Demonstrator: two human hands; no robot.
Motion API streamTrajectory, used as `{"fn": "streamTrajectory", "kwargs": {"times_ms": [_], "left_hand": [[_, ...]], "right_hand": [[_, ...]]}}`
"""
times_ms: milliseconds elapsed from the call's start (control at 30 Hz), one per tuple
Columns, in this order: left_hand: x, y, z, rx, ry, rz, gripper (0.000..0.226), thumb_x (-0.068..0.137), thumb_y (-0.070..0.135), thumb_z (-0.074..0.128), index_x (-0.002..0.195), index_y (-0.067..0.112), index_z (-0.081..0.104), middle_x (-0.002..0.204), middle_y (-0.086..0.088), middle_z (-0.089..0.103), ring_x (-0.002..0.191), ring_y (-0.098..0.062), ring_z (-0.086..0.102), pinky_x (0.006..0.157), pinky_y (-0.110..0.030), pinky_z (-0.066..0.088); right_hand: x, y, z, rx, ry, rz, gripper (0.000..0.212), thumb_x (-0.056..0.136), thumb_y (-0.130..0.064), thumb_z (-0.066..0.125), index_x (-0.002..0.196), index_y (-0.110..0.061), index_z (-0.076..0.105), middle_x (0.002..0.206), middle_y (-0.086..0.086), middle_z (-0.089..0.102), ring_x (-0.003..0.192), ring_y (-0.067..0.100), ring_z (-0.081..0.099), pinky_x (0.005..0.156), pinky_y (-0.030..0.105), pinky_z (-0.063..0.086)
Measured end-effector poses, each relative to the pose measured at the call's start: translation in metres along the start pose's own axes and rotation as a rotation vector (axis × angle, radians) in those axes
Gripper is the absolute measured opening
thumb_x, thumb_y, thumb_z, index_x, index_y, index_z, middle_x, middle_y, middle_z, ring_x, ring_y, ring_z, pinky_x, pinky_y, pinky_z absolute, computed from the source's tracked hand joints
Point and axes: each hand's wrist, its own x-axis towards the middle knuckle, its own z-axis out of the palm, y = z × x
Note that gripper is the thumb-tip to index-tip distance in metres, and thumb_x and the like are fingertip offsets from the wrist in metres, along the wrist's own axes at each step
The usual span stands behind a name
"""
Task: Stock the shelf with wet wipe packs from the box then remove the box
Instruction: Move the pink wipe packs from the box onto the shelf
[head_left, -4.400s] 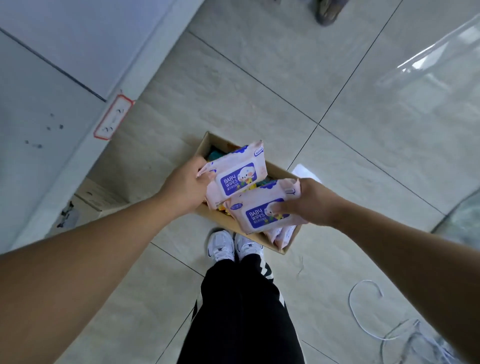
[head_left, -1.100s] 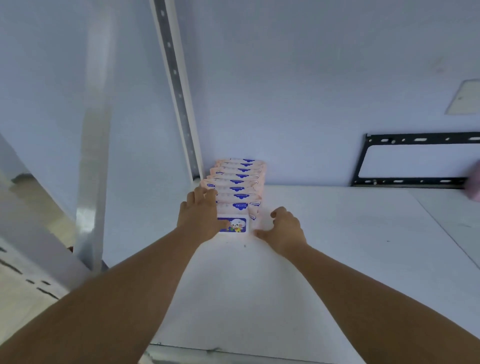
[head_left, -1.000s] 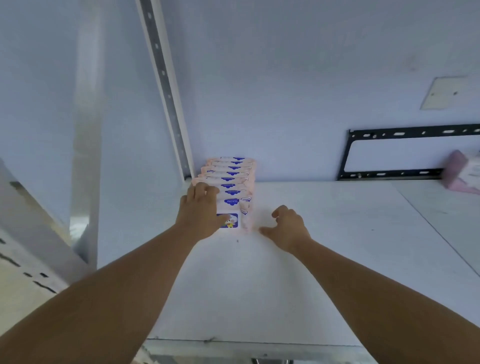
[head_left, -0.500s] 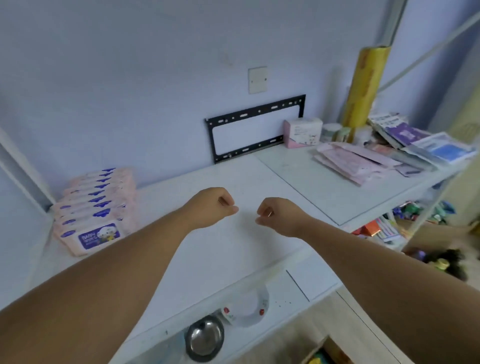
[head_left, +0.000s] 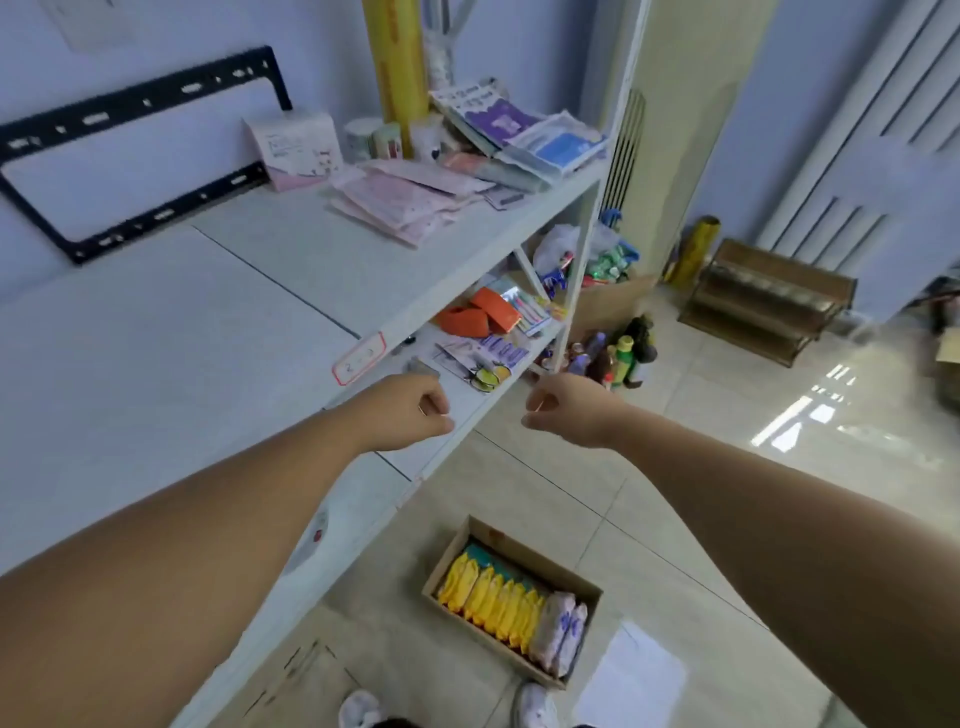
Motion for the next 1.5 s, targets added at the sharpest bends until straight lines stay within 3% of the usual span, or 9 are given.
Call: {"fn": "streamTrajectory", "kwargs": {"times_ms": [233,367,467,567,933,1100,1233,1300,1500], "left_hand": [[0.023,0.002,0.097,0.047,-0.260,-0.031,0.019,0.084,0.035,0.074,0.098,0.025,0.067,0.097,0.009,0.066,0.085,-0.004,0.061,0.072,-0.022,0.046],[0.037,-0.020,0.138,0.026,-0.369,-0.095,0.019,0.085,0.042,0.072,0.098,0.029,0.066,0.100,0.011,0.065,0.095,-0.005,0.062,0.085,-0.027,0.051],[0.043,-0.035,0.168,0.030,-0.446,-0.132,0.022,0.087,0.041,0.071,0.102,0.025,0.067,0.102,0.011,0.066,0.097,-0.007,0.062,0.079,-0.025,0.049],[0.049,-0.052,0.203,0.009,-0.502,-0.166,0.023,0.088,0.037,0.072,0.103,0.021,0.068,0.101,0.008,0.067,0.096,-0.010,0.063,0.073,-0.022,0.047],[0.073,-0.124,0.389,-0.015,-0.722,-0.242,0.025,0.089,0.039,0.065,0.111,0.029,0.062,0.112,0.007,0.063,0.099,-0.012,0.062,0.091,-0.037,0.054],[0.091,-0.153,0.476,-0.032,-0.775,-0.267,0.025,0.090,0.035,0.066,0.111,0.022,0.066,0.112,0.005,0.067,0.103,-0.015,0.062,0.094,-0.037,0.052],[0.107,-0.178,0.536,0.002,-0.802,-0.280,0.018,0.088,0.038,0.064,0.104,0.028,0.063,0.111,0.008,0.066,0.104,-0.017,0.062,0.095,-0.040,0.052],[0.118,-0.187,0.561,0.001,-0.812,-0.279,0.016,0.086,0.040,0.063,0.100,0.035,0.060,0.107,0.011,0.064,0.100,-0.016,0.062,0.092,-0.039,0.053],[0.152,-0.207,0.627,-0.044,-0.838,-0.254,0.038,0.089,0.030,0.064,0.127,0.030,0.060,0.120,0.002,0.062,0.099,-0.020,0.061,0.083,-0.033,0.051]], "right_hand": [[-0.019,0.087,0.055,0.174,-0.130,0.224,0.024,0.089,-0.038,0.074,0.096,-0.016,0.072,0.080,-0.005,0.073,0.071,0.013,0.070,0.068,0.027,0.055],[-0.022,0.115,0.100,0.205,-0.236,0.300,0.028,0.090,-0.042,0.070,0.100,-0.016,0.070,0.097,0.001,0.073,0.089,0.020,0.071,0.079,0.035,0.055],[-0.025,0.140,0.130,0.147,-0.310,0.353,0.032,0.094,-0.046,0.063,0.107,-0.017,0.069,0.108,0.001,0.069,0.099,0.023,0.065,0.083,0.034,0.052],[-0.022,0.171,0.156,0.151,-0.359,0.417,0.035,0.095,-0.046,0.061,0.105,-0.014,0.068,0.104,0.006,0.070,0.093,0.026,0.066,0.078,0.035,0.053],[0.025,0.284,0.286,0.170,-0.371,0.578,0.030,0.096,-0.033,0.056,0.100,-0.007,0.071,0.102,0.010,0.073,0.097,0.031,0.067,0.089,0.043,0.056],[0.047,0.337,0.365,0.093,-0.358,0.569,0.033,0.096,-0.028,0.051,0.064,-0.022,0.048,0.071,-0.004,0.053,0.075,0.026,0.053,0.055,0.028,0.037],[0.062,0.372,0.414,0.110,-0.387,0.551,0.011,0.096,-0.026,0.058,0.095,-0.018,0.064,0.100,0.002,0.065,0.096,0.028,0.060,0.078,0.033,0.050],[0.068,0.386,0.432,0.115,-0.389,0.553,0.020,0.095,-0.023,0.059,0.112,-0.016,0.068,0.116,0.005,0.068,0.106,0.029,0.062,0.090,0.036,0.053],[0.080,0.424,0.480,0.101,-0.467,0.553,0.038,0.094,-0.011,0.048,0.124,-0.030,0.061,0.113,-0.003,0.057,0.096,0.021,0.054,0.077,0.029,0.045]]}}
